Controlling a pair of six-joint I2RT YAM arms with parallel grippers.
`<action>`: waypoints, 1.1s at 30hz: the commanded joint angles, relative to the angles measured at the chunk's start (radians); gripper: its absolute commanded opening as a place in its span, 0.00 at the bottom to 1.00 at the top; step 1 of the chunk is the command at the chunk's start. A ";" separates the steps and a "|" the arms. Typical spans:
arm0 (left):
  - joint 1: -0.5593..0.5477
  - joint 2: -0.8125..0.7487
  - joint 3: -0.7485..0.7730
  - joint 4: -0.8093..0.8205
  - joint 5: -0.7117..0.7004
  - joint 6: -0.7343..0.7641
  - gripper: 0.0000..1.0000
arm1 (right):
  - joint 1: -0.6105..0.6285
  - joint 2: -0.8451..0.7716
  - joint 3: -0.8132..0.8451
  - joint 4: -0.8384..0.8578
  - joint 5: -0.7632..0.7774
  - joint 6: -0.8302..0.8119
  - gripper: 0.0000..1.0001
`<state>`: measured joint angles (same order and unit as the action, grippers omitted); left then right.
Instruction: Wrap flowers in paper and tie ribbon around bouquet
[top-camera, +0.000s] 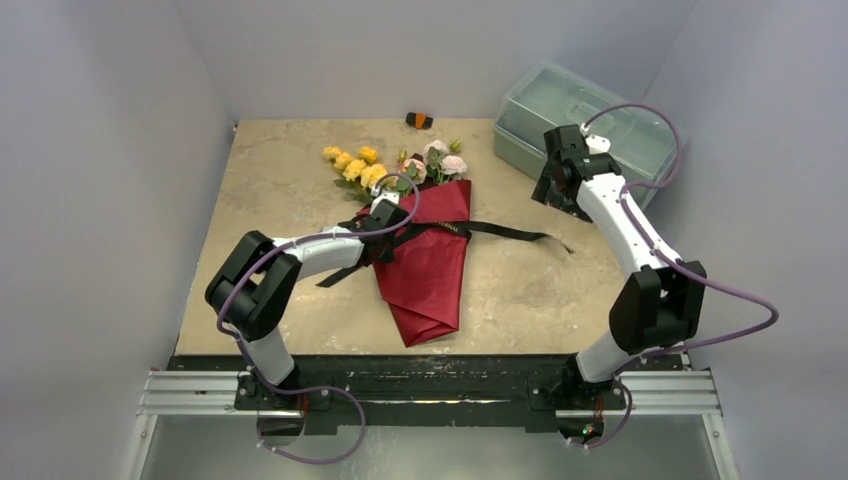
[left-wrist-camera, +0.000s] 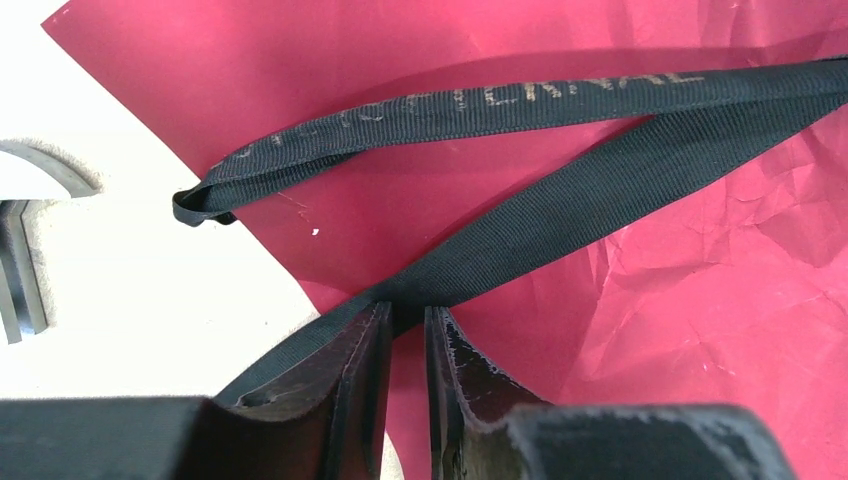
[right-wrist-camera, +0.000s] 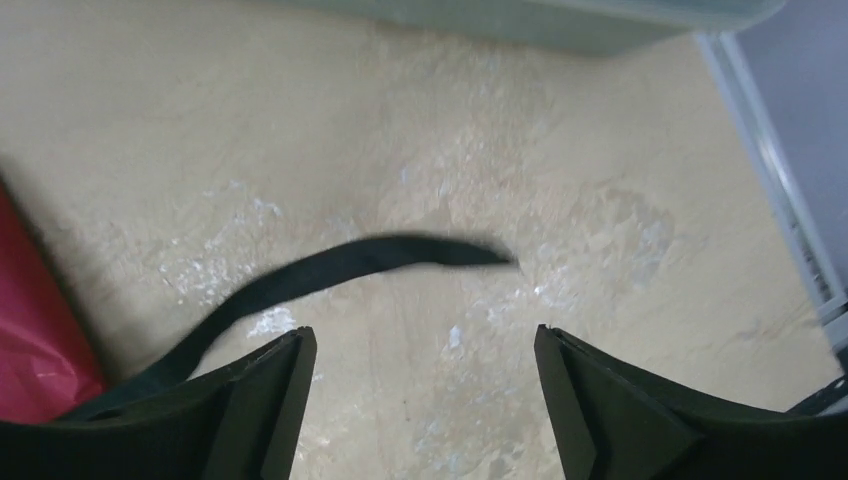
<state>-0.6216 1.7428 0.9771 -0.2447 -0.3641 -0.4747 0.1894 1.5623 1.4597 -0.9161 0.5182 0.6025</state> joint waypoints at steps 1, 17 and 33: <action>0.011 0.001 -0.012 -0.021 0.054 0.032 0.21 | 0.005 -0.003 -0.062 0.035 -0.083 0.097 0.95; 0.012 -0.012 -0.012 -0.013 0.076 0.055 0.18 | 0.068 0.053 -0.104 0.076 -0.340 0.707 0.99; 0.011 -0.023 -0.022 -0.009 0.071 0.088 0.18 | 0.159 0.361 -0.003 0.138 -0.352 0.897 0.78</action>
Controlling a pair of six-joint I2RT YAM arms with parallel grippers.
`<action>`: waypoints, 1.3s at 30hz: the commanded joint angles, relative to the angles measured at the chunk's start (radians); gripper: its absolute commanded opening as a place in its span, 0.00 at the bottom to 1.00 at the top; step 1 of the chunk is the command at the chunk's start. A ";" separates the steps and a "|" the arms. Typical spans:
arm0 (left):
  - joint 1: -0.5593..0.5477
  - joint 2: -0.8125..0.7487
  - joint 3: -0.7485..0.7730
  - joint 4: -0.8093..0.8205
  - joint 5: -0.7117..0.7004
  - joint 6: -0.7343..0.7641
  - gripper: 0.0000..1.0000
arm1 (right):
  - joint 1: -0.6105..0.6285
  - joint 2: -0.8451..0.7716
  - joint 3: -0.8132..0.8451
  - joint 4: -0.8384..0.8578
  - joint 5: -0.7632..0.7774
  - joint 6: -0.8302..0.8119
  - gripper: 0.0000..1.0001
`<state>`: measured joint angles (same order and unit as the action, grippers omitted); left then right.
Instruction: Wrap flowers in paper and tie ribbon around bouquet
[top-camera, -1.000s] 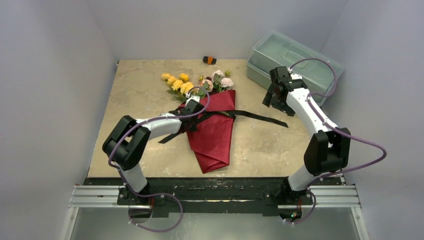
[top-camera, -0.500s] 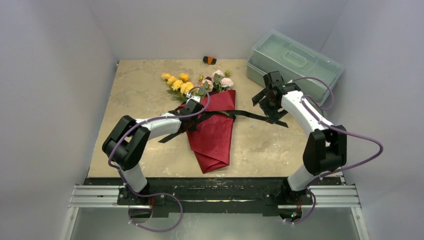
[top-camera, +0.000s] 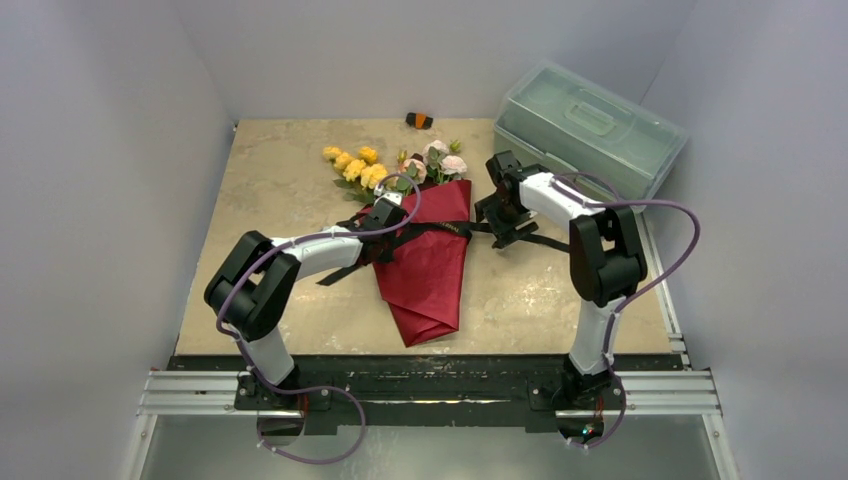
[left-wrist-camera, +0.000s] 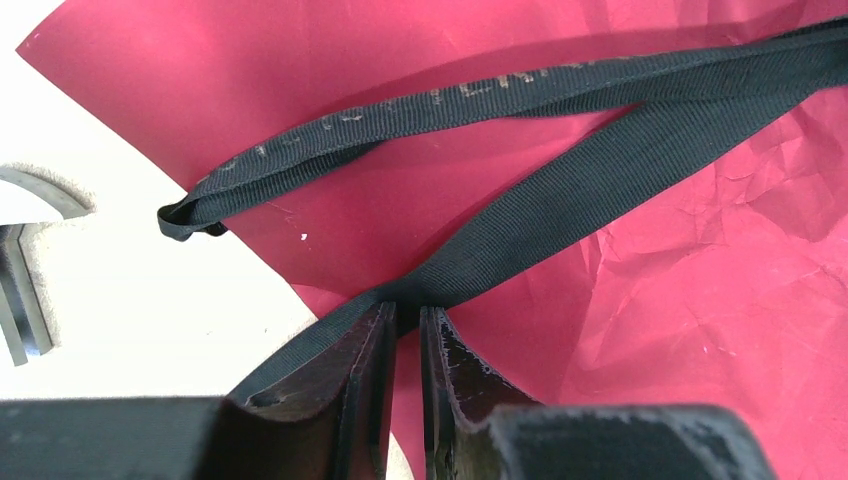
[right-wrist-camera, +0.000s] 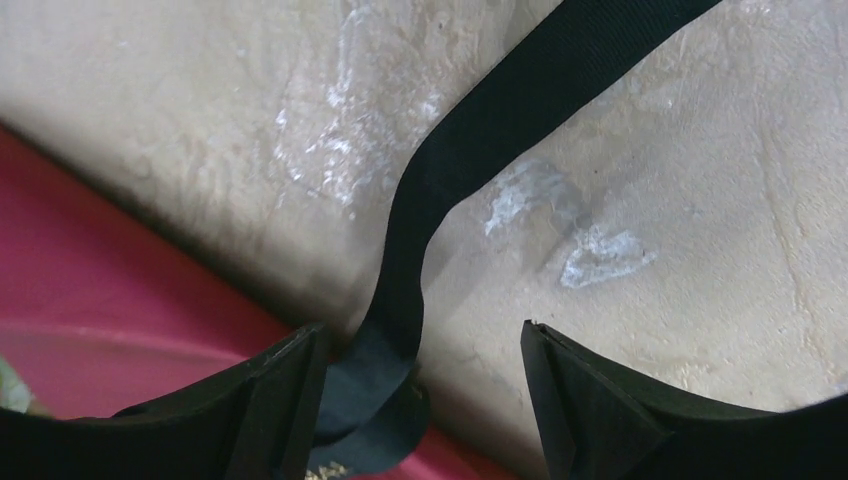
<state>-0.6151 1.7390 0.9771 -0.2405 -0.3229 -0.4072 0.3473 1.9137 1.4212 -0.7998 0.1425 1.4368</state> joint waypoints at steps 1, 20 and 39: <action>0.005 -0.021 -0.025 -0.012 0.030 0.021 0.18 | 0.000 0.016 0.038 0.023 0.023 0.062 0.76; 0.005 -0.019 -0.034 -0.018 0.003 0.054 0.18 | -0.085 -0.110 -0.032 0.047 0.072 -0.125 0.00; 0.006 -0.036 -0.068 -0.014 -0.024 0.074 0.17 | -0.210 -0.289 -0.016 0.062 0.204 -0.451 0.00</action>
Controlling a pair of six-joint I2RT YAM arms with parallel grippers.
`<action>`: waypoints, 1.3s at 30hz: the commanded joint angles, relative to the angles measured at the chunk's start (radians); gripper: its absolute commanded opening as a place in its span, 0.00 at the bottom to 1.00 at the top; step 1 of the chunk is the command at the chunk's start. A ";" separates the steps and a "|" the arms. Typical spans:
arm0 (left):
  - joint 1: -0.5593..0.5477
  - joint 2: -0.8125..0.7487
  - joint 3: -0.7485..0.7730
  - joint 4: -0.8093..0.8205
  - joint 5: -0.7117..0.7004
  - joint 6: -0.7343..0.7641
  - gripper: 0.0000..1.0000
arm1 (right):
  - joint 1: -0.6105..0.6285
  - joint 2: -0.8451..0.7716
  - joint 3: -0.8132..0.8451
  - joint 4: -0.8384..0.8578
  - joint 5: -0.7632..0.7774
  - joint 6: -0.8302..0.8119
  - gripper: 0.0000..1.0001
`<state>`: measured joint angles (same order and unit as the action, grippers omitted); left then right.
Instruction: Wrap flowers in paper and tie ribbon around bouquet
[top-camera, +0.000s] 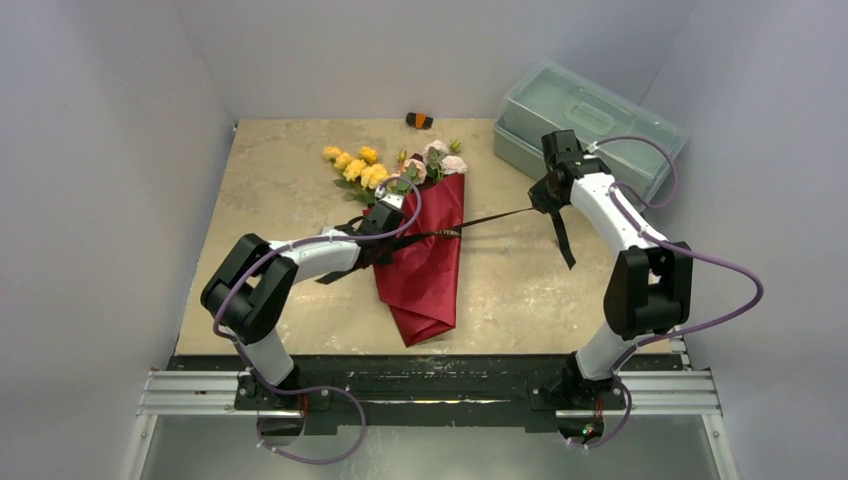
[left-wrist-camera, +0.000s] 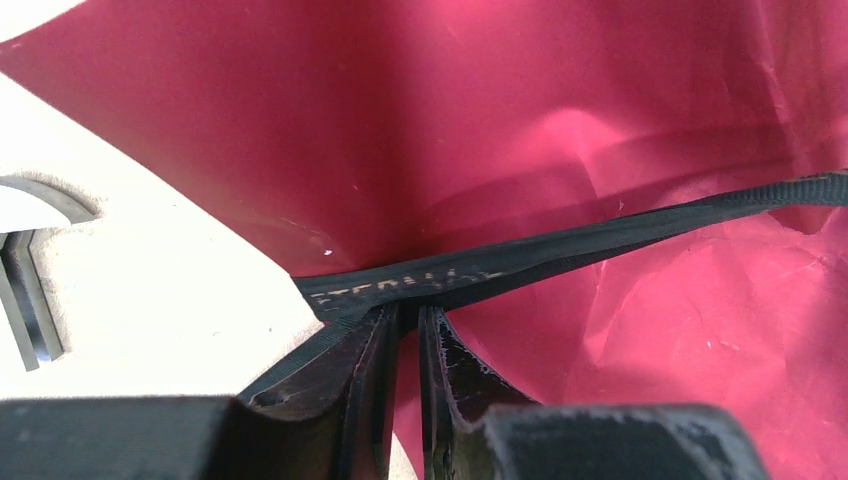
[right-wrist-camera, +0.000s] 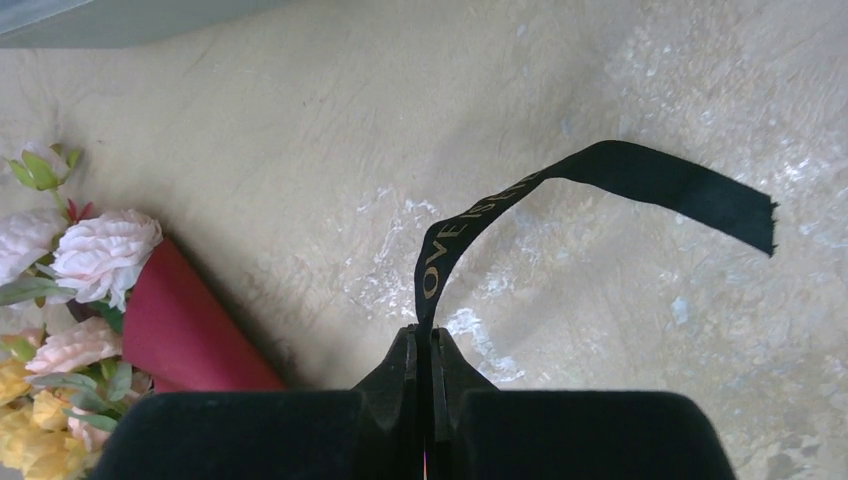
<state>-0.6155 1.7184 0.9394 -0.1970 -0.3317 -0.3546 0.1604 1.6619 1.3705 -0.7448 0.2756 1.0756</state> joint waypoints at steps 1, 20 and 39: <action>0.007 -0.023 -0.027 -0.061 -0.013 0.022 0.17 | -0.023 -0.037 0.024 0.014 0.058 -0.098 0.00; 0.005 -0.215 0.102 -0.198 0.081 0.009 0.45 | 0.052 0.029 -0.070 0.109 -0.087 -0.123 0.00; 0.123 -0.220 0.017 -0.283 0.156 0.189 0.70 | 0.056 0.047 -0.049 0.087 -0.112 -0.120 0.00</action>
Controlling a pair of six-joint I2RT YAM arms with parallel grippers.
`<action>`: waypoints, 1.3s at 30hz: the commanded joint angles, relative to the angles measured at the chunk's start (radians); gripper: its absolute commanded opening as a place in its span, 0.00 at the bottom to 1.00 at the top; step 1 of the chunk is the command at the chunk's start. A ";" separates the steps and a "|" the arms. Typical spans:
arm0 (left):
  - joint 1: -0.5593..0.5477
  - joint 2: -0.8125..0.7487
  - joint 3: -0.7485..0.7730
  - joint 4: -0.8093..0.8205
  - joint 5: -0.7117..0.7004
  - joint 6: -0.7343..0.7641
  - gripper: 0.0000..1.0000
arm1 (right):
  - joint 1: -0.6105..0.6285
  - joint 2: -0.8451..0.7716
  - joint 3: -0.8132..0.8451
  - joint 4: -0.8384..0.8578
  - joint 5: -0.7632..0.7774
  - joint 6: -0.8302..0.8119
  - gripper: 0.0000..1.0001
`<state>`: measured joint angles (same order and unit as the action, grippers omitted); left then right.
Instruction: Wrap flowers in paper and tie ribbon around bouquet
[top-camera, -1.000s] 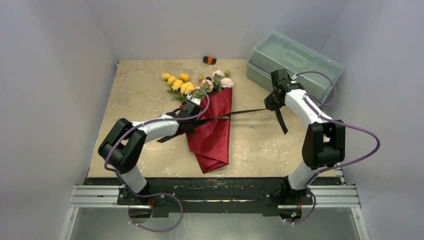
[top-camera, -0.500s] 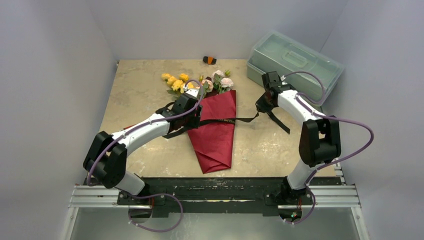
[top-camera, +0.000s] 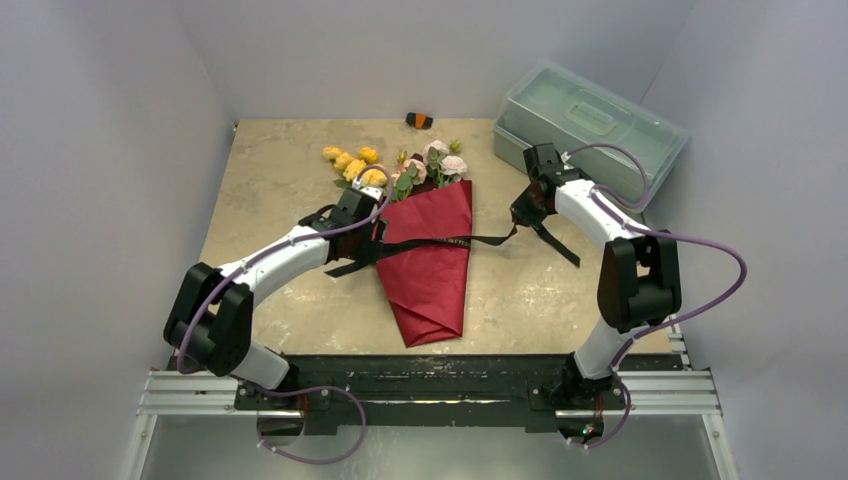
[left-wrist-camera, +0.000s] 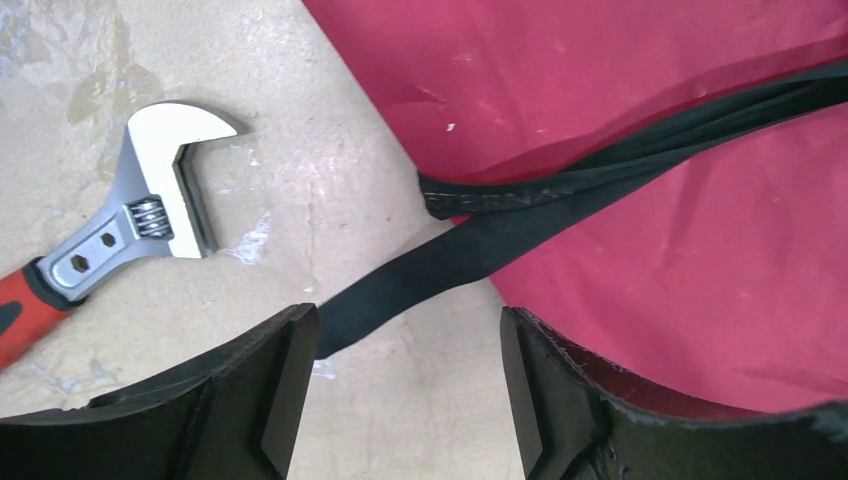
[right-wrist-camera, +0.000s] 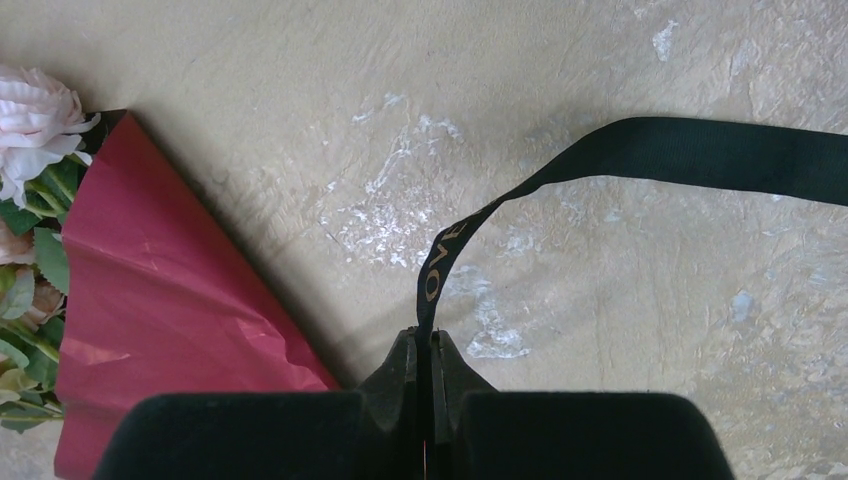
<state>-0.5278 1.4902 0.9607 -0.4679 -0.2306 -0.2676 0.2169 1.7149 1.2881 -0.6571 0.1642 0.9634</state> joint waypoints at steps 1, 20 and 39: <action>0.043 0.015 -0.006 -0.015 0.061 0.121 0.70 | 0.000 -0.004 0.036 -0.002 -0.001 -0.007 0.00; 0.072 0.248 0.030 0.075 0.182 0.263 0.56 | -0.001 0.045 0.069 -0.024 -0.014 -0.014 0.00; 0.114 0.317 0.017 0.106 0.321 0.327 0.00 | 0.000 0.071 0.105 -0.048 -0.031 -0.039 0.00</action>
<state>-0.4187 1.7370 1.0107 -0.3531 0.0490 0.0486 0.2169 1.7840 1.3479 -0.6903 0.1371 0.9413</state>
